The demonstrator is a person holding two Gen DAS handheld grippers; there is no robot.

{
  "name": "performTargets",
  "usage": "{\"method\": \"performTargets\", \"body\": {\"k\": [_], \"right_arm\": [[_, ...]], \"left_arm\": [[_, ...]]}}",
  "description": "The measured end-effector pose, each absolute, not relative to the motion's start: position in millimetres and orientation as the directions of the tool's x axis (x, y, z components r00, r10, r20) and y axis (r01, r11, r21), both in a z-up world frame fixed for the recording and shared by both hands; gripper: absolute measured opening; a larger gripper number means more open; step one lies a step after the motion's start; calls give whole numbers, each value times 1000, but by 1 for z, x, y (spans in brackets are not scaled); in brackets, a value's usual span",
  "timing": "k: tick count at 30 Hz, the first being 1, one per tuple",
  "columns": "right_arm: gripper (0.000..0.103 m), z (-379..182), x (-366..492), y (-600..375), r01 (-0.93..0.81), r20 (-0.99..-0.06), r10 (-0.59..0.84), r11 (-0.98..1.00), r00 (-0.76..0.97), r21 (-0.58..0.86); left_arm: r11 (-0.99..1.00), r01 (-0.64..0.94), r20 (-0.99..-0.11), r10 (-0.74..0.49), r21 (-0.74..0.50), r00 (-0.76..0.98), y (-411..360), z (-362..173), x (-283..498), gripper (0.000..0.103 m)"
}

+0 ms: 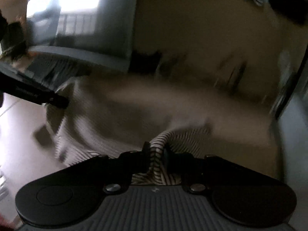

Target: Fold clothes

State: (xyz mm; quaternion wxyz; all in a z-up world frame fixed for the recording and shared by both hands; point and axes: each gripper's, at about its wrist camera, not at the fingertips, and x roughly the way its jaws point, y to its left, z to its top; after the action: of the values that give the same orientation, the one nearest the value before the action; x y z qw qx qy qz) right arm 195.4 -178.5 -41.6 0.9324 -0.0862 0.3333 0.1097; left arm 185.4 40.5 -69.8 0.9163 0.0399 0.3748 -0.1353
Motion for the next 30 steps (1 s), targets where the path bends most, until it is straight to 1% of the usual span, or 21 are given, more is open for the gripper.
{"method": "performTargets", "body": {"k": [1,3,4,7,8,9,10,12,14,15,16,17,18,20,21,22,24,26,27,29,30], "right_arm": [[12,-38,202,-180,-252,-620,140,963,772,-97],[13,-39,220,-183,-238,-598,135,967,790,-95],[13,-45,229,-184,-233,-604,130,968,787,-95],[13,-86,255,-178,-251,-685,117,963,719,-99],[13,-96,257,-176,-257,-696,115,961,708,-103],[14,-101,256,-174,-260,-693,113,959,712,-111],[15,-107,255,-172,-263,-690,111,958,715,-118],[16,-102,250,-175,-277,-697,131,956,705,-100],[24,-90,242,-183,-289,-700,158,955,697,-72],[35,-81,236,-190,-290,-691,171,955,703,-59],[48,-72,230,-195,-286,-671,166,956,723,-71],[55,-61,224,-200,-276,-642,147,955,753,-106],[65,-54,223,-202,-279,-625,146,953,766,-119],[71,-43,230,-202,-308,-615,176,945,768,-114],[76,-37,233,-203,-322,-610,191,940,769,-112],[78,-32,237,-203,-336,-605,205,936,769,-109],[78,-31,255,-201,-331,-611,222,941,759,-69],[77,-36,276,-198,-323,-630,234,946,741,-28],[74,-39,287,-196,-320,-641,245,947,727,-2],[51,-48,306,-195,-319,-678,277,945,681,66],[32,-54,315,-195,-317,-697,295,943,654,102]], "left_arm": [[964,266,-677,-198,-3,709,39,-70,188,17],[967,248,-677,-142,62,722,33,-87,196,20],[967,239,-677,-114,94,727,30,-96,200,21],[954,245,-727,-45,172,685,21,-135,203,24],[949,251,-732,-33,190,680,21,-144,201,25],[953,243,-734,-36,179,678,26,-144,198,28],[957,236,-736,-38,167,676,31,-144,196,36],[972,202,-752,-46,117,657,45,-139,192,45],[988,150,-774,-75,27,629,66,-126,182,46],[991,131,-782,-96,-19,616,76,-120,175,49],[988,135,-787,-143,-76,600,83,-115,167,50],[980,143,-792,-194,-135,579,87,-111,160,51],[971,155,-797,-239,-183,555,85,-109,157,53],[936,200,-796,-351,-288,494,71,-107,152,53],[918,225,-783,-396,-327,480,60,-106,152,56],[898,249,-769,-440,-363,464,49,-106,152,59],[872,292,-748,-487,-392,451,28,-110,163,66],[870,314,-746,-489,-380,452,8,-116,175,66],[871,308,-752,-487,-382,445,1,-121,183,66],[868,279,-756,-495,-410,428,-2,-133,195,65],[866,264,-758,-499,-424,420,-4,-139,201,65]]}}
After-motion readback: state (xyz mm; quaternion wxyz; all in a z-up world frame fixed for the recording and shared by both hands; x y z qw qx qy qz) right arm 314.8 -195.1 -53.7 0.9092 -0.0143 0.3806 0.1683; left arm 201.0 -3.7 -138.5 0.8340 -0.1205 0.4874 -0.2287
